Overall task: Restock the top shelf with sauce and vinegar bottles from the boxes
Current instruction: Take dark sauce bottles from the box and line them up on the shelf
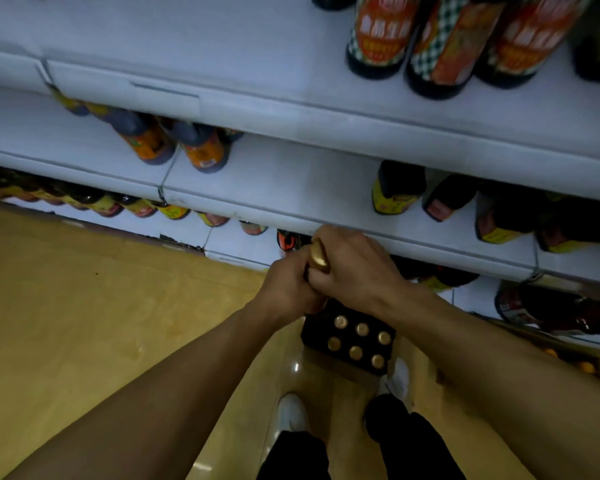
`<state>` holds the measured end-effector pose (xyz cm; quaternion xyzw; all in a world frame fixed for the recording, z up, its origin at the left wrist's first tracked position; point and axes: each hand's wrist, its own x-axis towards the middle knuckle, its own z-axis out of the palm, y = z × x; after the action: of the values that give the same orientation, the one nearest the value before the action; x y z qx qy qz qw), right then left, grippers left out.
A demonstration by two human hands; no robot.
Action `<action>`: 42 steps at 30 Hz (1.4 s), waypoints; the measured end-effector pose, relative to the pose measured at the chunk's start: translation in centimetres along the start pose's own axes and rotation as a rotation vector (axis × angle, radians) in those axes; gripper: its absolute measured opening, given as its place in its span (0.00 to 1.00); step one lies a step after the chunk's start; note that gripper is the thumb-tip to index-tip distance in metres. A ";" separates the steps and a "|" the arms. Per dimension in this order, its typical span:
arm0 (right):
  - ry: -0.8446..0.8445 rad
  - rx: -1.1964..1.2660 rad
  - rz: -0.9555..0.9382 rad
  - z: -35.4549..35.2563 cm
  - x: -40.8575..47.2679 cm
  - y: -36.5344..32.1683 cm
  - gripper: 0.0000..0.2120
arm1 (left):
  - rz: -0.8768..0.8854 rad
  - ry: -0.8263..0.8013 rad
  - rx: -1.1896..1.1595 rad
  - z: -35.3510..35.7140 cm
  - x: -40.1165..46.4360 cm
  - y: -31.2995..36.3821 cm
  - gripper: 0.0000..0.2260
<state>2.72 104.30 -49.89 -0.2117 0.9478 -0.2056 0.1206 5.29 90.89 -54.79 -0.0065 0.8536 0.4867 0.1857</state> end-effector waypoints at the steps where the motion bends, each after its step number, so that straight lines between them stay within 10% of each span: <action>1: 0.015 0.000 -0.007 -1.3 -0.2 -0.9 0.15 | 0.016 0.001 -0.020 -1.0 -0.6 1.2 0.08; 42: 0.580 0.185 -0.171 -41.8 -5.7 -18.7 0.22 | 0.625 0.002 -0.065 -23.8 -11.0 38.7 0.08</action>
<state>1.11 105.55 -3.84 -0.2111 0.8987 -0.3522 -0.1538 0.66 89.55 -8.24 0.2496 0.7986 0.5470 0.0259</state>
